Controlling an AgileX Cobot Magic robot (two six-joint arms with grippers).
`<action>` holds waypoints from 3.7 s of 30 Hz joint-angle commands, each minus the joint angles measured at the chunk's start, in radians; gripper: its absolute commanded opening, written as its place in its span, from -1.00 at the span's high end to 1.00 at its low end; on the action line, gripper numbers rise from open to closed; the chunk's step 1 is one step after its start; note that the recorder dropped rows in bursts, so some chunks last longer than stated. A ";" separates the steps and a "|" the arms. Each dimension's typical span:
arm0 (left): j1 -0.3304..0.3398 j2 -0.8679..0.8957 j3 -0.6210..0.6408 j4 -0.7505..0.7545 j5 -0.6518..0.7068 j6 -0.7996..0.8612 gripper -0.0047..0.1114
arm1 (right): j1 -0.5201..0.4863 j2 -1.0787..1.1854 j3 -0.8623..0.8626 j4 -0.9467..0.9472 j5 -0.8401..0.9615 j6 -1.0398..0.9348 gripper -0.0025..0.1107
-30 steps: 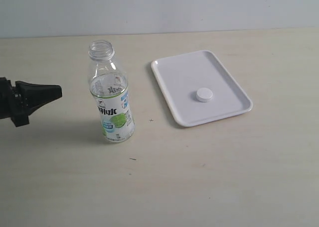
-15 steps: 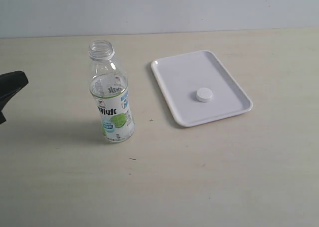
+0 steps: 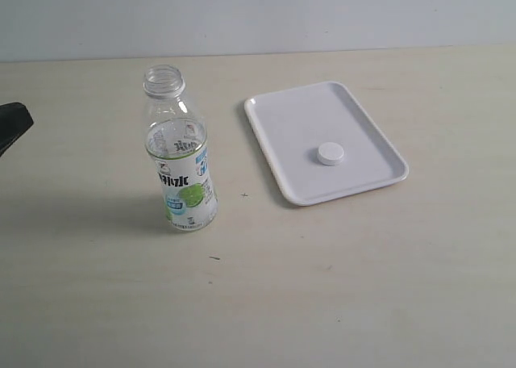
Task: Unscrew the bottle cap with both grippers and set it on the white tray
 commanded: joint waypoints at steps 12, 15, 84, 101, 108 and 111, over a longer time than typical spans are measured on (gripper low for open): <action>0.002 -0.007 0.006 -0.001 -0.001 0.005 0.92 | 0.017 -0.069 0.022 -0.161 0.059 -0.069 0.73; 0.002 -0.007 0.006 0.002 -0.001 0.005 0.92 | 0.014 -0.124 0.068 -0.211 0.024 -0.069 0.73; -0.134 -0.460 0.006 -0.136 0.642 -0.147 0.92 | -0.333 -0.538 0.330 -0.323 -0.045 0.052 0.73; -0.441 -1.197 0.184 -0.562 1.171 -0.122 0.92 | -0.333 -0.538 0.330 -0.323 -0.045 0.052 0.73; -0.433 -1.263 0.184 -0.559 1.293 -0.205 0.92 | -0.333 -0.538 0.330 -0.323 -0.045 0.052 0.73; -0.433 -1.263 0.184 -0.559 1.286 -0.241 0.92 | -0.333 -0.538 0.330 -0.323 -0.045 0.052 0.73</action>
